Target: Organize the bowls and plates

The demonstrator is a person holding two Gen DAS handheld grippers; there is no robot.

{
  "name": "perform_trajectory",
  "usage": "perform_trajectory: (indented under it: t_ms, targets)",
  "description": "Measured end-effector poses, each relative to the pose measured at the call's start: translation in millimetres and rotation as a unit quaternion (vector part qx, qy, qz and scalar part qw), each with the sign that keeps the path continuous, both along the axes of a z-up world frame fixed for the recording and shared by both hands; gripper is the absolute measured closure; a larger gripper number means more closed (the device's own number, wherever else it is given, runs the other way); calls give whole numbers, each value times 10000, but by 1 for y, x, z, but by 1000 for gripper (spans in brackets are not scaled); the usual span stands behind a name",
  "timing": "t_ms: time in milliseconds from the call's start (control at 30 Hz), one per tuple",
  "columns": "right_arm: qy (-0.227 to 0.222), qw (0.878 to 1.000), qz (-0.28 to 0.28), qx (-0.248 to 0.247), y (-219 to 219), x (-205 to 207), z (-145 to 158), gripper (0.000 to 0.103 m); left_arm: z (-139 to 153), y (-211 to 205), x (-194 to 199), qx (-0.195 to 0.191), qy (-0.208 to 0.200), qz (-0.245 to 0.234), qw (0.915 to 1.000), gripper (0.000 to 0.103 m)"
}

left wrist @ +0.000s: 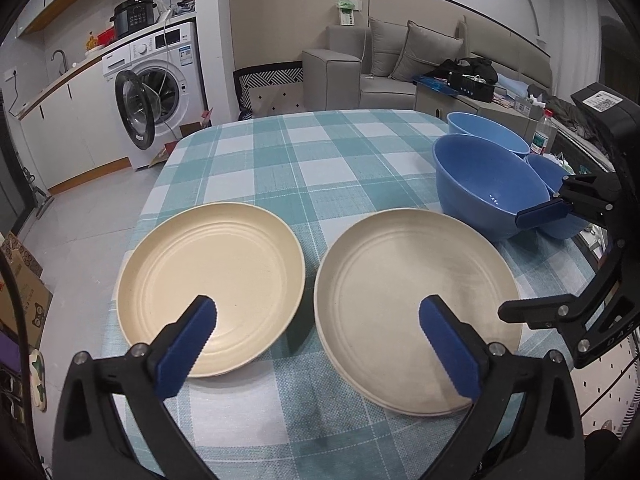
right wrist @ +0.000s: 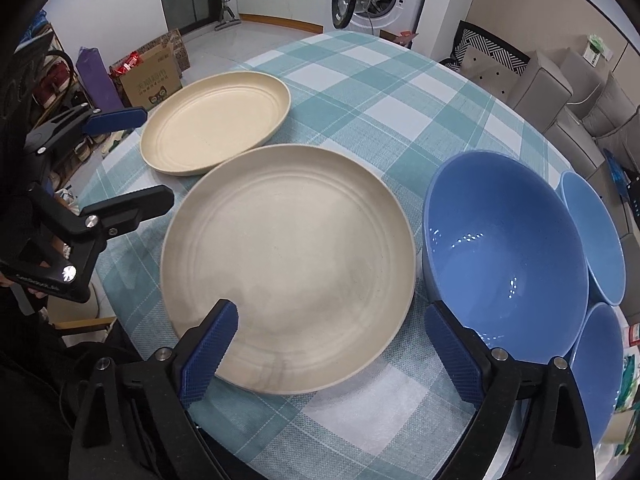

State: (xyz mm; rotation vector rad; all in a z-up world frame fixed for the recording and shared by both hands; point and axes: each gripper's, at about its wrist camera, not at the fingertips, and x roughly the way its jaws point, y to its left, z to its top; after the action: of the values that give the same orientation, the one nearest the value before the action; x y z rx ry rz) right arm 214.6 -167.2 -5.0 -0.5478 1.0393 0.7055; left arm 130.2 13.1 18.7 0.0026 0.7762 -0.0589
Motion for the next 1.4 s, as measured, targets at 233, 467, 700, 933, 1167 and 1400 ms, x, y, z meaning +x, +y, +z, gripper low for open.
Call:
perform_trajectory:
  t_ms: [233, 467, 700, 933, 1167, 1400]
  targets:
    - [-63, 9997, 82, 229, 4, -4, 13, 6, 4, 6, -5, 53, -63, 83, 9999, 1]
    - [-117, 9991, 121, 399, 11, -2, 24, 6, 6, 18, -10, 7, -97, 237, 9997, 0]
    - [-176, 9986, 81, 499, 18, 5, 30, 6, 6, 35, -14, -54, -151, 439, 9989, 0]
    - [-65, 9983, -103, 575, 24, 20, 28, 6, 7, 53, -16, -127, -201, 635, 9977, 0]
    - [-44, 9975, -156, 691, 32, 25, 34, 6, 9, 68, -18, -149, -272, 813, 9962, 0]
    - [-96, 9963, -116, 841, 47, 26, 42, 6, 14, 78, -18, -127, -341, 937, 9949, 0]
